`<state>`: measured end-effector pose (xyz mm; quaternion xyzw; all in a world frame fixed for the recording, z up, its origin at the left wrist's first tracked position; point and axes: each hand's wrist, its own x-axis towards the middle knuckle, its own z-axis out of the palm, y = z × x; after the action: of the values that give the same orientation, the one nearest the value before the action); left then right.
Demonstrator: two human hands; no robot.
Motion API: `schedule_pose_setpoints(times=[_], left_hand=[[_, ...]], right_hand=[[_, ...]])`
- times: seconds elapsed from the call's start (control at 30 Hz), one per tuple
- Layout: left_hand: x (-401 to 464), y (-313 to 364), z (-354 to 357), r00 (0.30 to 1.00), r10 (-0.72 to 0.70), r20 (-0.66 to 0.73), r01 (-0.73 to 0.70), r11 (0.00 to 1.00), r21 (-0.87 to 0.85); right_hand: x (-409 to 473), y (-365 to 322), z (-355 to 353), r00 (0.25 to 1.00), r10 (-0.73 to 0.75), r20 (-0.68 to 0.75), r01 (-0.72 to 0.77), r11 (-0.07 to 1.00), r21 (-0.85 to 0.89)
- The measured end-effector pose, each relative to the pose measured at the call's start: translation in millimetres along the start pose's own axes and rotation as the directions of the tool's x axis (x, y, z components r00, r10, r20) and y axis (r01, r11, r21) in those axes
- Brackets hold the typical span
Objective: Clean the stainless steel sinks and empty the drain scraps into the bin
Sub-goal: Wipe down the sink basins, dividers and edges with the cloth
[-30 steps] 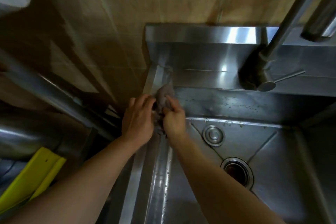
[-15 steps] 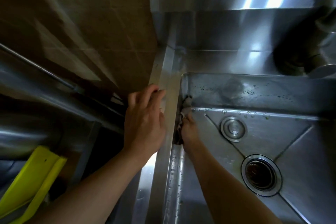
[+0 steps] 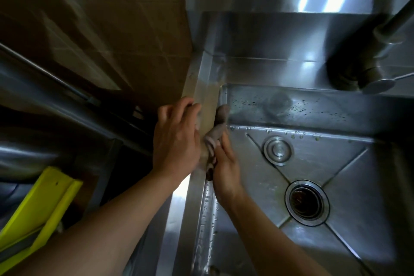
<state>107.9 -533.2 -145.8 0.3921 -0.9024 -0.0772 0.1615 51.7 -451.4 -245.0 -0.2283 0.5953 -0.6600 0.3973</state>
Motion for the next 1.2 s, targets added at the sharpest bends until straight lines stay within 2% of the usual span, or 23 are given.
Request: schedule_pose_setpoints(times=[0.07,0.13,0.23,0.3,0.4,0.63,0.77,0.9,1.03,1.1,1.2], left_hand=[[-0.2,1.4,-0.7,1.000,-0.005,-0.001,0.005,1.000,0.014],[0.1,0.7,0.6,1.000,-0.007,0.004,0.007,1.000,0.023],[-0.9,-2.4,1.9,1.000,-0.009,0.006,0.009,1.000,0.027],[-0.5,-3.8,3.0,1.000,-0.002,0.003,0.002,1.000,0.027],[-0.2,-5.5,3.9,1.000,0.010,-0.003,-0.010,1.000,0.020],[-2.9,-1.4,1.5,1.000,0.006,-0.002,-0.006,1.000,0.022],[-1.5,-0.6,-0.4,1.000,-0.003,-0.016,0.003,0.999,0.039],[-0.7,-0.1,0.4,1.000,0.008,-0.006,-0.008,1.000,0.028],[-1.0,-1.9,1.5,1.000,0.005,-0.011,-0.005,1.000,0.029],[-0.3,-2.8,2.5,1.000,0.008,-0.010,-0.008,0.999,0.035],[1.3,-4.3,2.2,1.000,0.017,-0.012,-0.017,0.999,0.044]], right_hand=[[8.3,21.5,-3.1,0.987,0.126,-0.097,-0.131,0.991,-0.041],[22.3,43.3,-2.2,0.944,0.275,-0.184,-0.269,0.961,0.056],[26.9,59.0,-2.5,0.905,0.358,-0.231,-0.343,0.934,0.102],[28.2,64.7,-4.0,0.905,0.349,-0.242,-0.345,0.937,0.060],[24.8,61.9,0.0,0.918,0.357,-0.171,-0.364,0.931,-0.010],[-49.2,-40.1,1.6,0.960,0.261,0.100,-0.270,0.958,0.093],[-57.5,-25.8,7.0,0.983,0.173,0.058,-0.178,0.978,0.105],[-43.1,16.3,6.8,0.936,0.345,-0.067,-0.340,0.937,0.074],[-25.6,58.2,0.3,0.808,0.571,-0.149,-0.566,0.821,0.074],[-19.8,68.4,-2.3,0.788,0.588,-0.185,-0.587,0.807,0.065],[-15.5,68.0,1.3,0.800,0.582,-0.148,-0.591,0.807,-0.020]])
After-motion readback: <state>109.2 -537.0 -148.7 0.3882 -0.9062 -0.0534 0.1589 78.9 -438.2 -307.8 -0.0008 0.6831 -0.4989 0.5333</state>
